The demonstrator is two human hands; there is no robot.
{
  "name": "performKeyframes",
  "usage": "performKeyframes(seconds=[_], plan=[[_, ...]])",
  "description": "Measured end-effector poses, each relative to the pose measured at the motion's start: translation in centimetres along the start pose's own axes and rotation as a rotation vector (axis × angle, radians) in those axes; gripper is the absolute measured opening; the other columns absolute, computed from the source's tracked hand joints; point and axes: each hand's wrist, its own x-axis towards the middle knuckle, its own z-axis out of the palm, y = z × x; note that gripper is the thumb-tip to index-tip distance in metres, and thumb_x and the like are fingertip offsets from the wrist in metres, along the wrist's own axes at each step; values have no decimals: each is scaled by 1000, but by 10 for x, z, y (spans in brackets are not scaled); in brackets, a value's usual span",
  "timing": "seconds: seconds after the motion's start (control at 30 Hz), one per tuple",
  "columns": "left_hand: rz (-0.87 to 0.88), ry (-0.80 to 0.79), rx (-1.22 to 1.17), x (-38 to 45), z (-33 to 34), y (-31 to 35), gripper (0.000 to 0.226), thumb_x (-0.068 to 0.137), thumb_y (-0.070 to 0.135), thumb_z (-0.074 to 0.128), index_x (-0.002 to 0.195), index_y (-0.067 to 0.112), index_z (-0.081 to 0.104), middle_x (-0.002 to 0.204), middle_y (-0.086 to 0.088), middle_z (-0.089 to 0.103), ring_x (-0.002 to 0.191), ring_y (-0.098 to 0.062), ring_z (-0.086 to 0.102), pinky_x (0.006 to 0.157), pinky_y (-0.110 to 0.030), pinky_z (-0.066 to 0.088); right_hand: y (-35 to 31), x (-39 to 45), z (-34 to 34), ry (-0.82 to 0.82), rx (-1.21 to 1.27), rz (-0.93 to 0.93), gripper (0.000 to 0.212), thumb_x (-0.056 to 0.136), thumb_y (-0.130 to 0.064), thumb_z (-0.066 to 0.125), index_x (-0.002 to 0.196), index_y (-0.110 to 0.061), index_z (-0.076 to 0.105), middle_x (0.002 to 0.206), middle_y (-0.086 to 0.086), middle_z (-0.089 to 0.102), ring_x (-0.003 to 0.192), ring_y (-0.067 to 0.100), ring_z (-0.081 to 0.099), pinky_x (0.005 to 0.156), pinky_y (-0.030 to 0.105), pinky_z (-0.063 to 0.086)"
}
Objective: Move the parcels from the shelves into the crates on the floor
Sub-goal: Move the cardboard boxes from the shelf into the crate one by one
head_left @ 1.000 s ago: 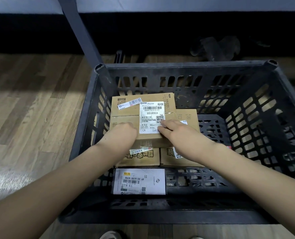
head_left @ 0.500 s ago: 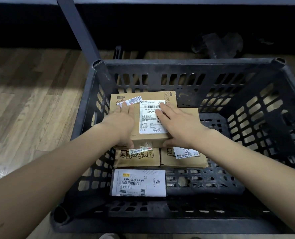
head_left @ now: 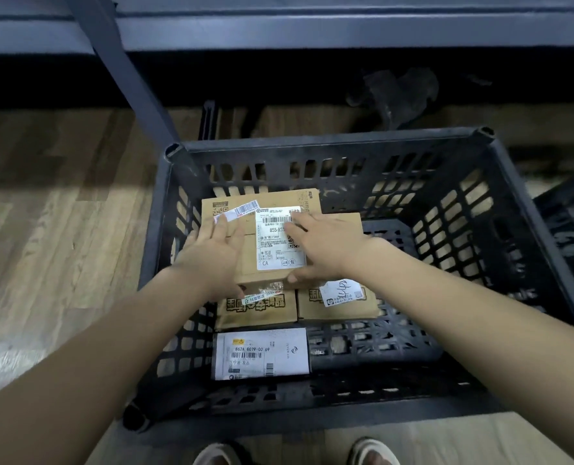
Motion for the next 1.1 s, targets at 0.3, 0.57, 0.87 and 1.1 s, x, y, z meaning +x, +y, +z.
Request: performKeyframes(seconds=[0.3,0.57,0.87,1.1], plan=[[-44,120,-188,-139,-116,-24,64,92,28,48,147,20,17,153,-9,14,142,-26,11,116,-45,16,-28,-117,-145,-82,77,22,78,91,-50,49,149,-10,16,155,5,15,136,24,26,104,36,35],[-122,305,-342,-286,-284,-44,51,91,25,47,139,21,30,137,-5,42,126,-27,38,100,-39,33,-57,-238,-309,-61,154,102,67,95,-39,49,148,-10,19,152,7,23,137,25,25,110,38,31],[-111,471,-377,-414,-412,-52,33,95,30,45,127,23,48,127,1,53,120,-22,43,96,-35,29,-94,-342,-461,101,349,247,60,95,-34,51,147,-11,29,154,5,25,140,23,23,110,35,32],[-96,549,-422,-480,-443,-71,34,95,37,47,128,27,51,128,5,55,121,-18,45,99,-34,30,-132,-388,-516,282,477,330,61,95,-33,53,147,-13,29,153,3,29,141,19,22,114,32,26]])
